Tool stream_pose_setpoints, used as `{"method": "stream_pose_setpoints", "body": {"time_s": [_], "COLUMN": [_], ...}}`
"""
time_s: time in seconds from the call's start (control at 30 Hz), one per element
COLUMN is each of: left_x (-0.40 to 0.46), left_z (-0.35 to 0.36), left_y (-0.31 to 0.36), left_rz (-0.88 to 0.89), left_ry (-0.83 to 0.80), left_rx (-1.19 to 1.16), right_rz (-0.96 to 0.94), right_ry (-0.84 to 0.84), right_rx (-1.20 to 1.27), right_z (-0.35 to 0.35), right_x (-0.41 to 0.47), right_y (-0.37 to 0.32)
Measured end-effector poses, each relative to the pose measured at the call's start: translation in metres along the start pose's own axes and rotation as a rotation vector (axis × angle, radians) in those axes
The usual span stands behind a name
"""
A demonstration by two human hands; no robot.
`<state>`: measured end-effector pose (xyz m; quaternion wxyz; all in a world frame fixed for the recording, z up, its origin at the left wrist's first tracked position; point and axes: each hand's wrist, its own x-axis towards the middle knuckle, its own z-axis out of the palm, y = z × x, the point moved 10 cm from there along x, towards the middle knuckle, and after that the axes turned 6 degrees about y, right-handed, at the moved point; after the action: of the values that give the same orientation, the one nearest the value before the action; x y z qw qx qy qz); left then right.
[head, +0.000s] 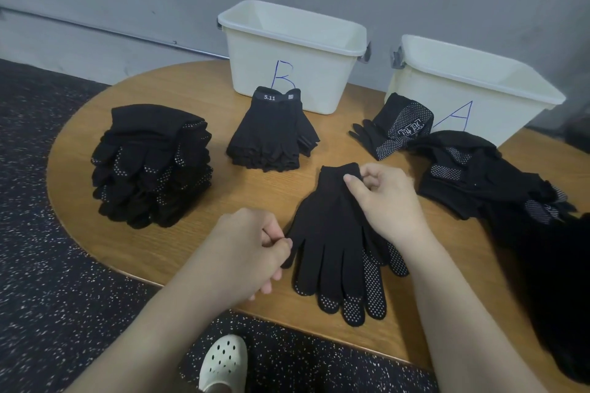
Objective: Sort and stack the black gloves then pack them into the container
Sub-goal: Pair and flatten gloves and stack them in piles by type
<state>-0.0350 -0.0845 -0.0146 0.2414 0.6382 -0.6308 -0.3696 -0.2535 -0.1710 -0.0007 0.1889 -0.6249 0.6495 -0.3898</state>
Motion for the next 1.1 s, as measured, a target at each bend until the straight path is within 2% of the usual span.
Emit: {"method": "stream_pose_setpoints", "body": {"time_s": [0.3,0.57,0.73,0.87,1.1], "left_x": [0.001,-0.002,-0.002,-0.001,-0.001], "left_z": [-0.003,-0.002,-0.003,-0.003,-0.003], "left_y": [-0.004,-0.008,-0.012,-0.014,-0.013], "left_rz": [-0.051,-0.051,-0.066,-0.076,-0.068], "left_ry": [-0.006,-0.029,-0.021,-0.024,-0.023], "left_rx": [-0.045,-0.023,-0.048,-0.068,-0.045], "right_rz": [0.008,0.030,-0.126,-0.286,-0.372], "right_ry": [0.117,0.138,0.170,0.106,-0.001], "right_rx": [-0.179,-0.365,-0.422,-0.513,-0.554], "right_z": [-0.009,-0.015,-0.019,-0.008,-0.002], "right_x": [-0.004,-0.010,-0.020,-0.041,-0.068], "right_y": [-0.004,-0.009,-0.025,-0.042,-0.045]}}
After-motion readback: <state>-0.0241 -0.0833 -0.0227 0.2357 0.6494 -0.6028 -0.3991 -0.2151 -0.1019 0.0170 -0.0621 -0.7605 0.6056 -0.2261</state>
